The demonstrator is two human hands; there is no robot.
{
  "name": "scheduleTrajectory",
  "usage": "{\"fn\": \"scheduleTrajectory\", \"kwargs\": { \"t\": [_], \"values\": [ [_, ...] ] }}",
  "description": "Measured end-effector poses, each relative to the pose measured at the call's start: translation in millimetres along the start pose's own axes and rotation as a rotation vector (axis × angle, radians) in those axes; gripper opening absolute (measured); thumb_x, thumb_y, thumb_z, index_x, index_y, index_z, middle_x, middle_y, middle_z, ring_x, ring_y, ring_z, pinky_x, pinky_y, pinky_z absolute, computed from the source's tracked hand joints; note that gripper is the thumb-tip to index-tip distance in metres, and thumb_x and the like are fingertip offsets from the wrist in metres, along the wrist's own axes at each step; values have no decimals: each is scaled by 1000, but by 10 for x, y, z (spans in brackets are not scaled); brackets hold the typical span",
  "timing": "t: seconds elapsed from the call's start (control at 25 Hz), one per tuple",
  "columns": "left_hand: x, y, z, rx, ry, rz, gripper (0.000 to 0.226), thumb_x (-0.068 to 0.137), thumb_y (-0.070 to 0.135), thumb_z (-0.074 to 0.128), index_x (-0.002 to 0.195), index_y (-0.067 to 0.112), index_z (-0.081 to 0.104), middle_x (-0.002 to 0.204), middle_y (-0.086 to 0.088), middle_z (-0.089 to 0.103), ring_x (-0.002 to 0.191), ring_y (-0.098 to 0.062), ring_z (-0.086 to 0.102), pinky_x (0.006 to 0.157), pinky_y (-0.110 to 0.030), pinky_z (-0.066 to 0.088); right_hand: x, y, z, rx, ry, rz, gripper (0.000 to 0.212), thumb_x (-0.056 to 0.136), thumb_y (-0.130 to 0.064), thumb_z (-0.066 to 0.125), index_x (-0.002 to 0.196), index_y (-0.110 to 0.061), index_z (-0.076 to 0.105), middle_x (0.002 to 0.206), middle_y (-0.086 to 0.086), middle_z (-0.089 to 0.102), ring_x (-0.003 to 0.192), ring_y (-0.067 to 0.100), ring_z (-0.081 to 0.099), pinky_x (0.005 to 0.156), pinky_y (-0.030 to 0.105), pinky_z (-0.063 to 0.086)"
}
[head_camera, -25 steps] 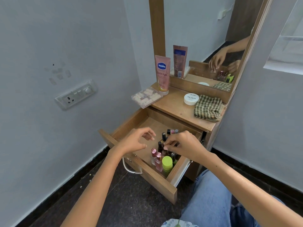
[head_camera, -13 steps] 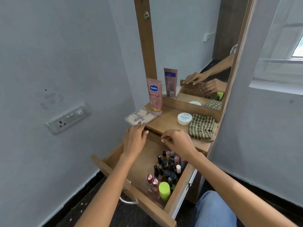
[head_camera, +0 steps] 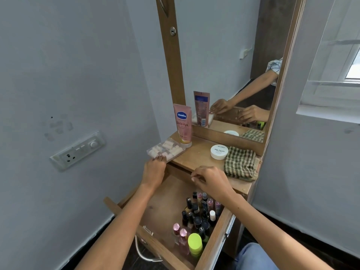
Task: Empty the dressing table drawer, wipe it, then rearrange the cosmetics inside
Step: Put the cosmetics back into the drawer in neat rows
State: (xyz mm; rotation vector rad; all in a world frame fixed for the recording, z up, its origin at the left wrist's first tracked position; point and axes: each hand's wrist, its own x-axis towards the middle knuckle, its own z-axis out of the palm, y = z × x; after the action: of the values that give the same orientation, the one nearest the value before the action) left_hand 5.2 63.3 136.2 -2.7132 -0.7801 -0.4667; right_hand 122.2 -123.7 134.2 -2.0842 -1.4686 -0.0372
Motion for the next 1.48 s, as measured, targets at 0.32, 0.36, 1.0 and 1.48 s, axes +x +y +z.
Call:
{"fn": "scheduleTrajectory", "kwargs": {
  "t": [0.32, 0.36, 1.0, 1.48],
  "values": [
    [-546, -180, -375, -132, 254, 107, 44, 51, -11, 84, 92, -2, 73, 89, -14, 74, 76, -27, 72, 64, -35, 58, 115, -373, 56, -78, 140, -209, 50, 82, -21, 72, 128, -16, 56, 134, -1, 56, 115, 20, 58, 70, 35, 57],
    [-631, -182, -431, -147, 277, 109, 44, 53, -12, 83, 94, -2, 73, 91, -14, 73, 78, -27, 72, 67, -35, 58, 146, -447, 82, -103, 129, -245, 57, 77, -19, 76, 129, -14, 56, 135, 1, 56, 118, 21, 57, 75, 34, 57],
    [-1055, 97, -231, -151, -205, 26, 21, 77, 11, 69, 97, 13, 74, 75, -1, 72, 61, -15, 68, 54, -21, 49, 185, -351, 609, -330, -344, -343, 26, 83, 7, 56, 105, -5, 50, 114, 14, 53, 98, 32, 61, 71, 41, 50],
    [-722, 244, 123, -59, -373, 152, 26, 77, -6, 53, 101, 1, 61, 107, -17, 63, 99, -34, 60, 77, -39, 46, 447, -203, 664, -374, -492, -226, 33, 90, -5, 51, 120, -15, 61, 124, 12, 60, 112, 31, 57, 88, 38, 46]
  ]
}}
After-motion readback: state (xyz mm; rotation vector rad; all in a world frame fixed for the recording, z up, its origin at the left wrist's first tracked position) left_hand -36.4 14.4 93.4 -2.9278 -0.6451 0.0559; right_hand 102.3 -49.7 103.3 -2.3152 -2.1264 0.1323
